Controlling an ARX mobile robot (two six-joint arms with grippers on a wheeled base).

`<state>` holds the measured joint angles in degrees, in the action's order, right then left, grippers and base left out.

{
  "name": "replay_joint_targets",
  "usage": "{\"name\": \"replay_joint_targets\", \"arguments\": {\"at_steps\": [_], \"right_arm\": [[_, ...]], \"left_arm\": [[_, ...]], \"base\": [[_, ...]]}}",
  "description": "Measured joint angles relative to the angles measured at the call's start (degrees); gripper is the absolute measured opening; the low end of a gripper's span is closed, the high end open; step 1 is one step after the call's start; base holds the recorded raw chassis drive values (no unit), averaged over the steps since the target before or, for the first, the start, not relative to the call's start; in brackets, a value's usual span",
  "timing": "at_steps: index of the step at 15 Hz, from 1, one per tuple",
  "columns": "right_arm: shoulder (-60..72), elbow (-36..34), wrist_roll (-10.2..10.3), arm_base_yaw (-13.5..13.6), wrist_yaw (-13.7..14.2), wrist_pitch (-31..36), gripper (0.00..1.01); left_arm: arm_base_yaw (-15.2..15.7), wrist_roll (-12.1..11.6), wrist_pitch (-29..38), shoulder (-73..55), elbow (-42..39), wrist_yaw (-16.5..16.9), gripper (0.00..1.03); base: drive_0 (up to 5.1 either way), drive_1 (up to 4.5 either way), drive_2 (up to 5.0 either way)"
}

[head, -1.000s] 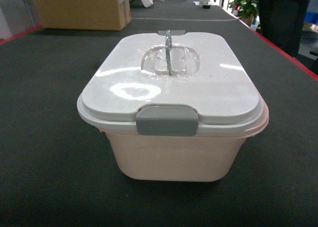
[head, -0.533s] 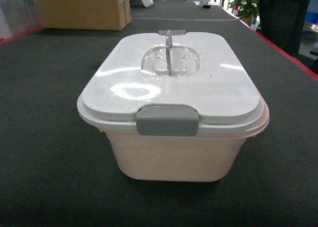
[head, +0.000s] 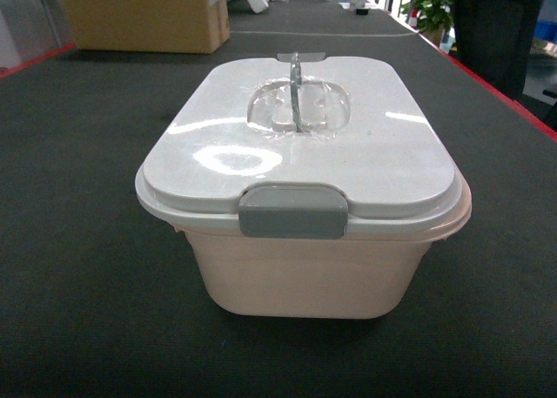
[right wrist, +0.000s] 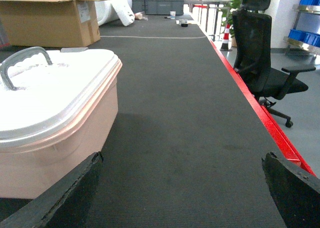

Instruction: Pick capacitor and pack into box

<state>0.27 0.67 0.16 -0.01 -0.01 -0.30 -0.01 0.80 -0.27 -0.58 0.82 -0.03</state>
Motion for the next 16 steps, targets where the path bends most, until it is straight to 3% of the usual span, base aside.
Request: {"name": "replay_joint_targets", "arguments": {"at_steps": [16], "right_arm": [[0.00,0.00,-0.02,0.00,0.00,0.00,0.98]], "left_arm": [[0.00,0.00,0.00,0.00,0.00,0.00,0.98]], "base": [[0.0,0.00,0.0]]}}
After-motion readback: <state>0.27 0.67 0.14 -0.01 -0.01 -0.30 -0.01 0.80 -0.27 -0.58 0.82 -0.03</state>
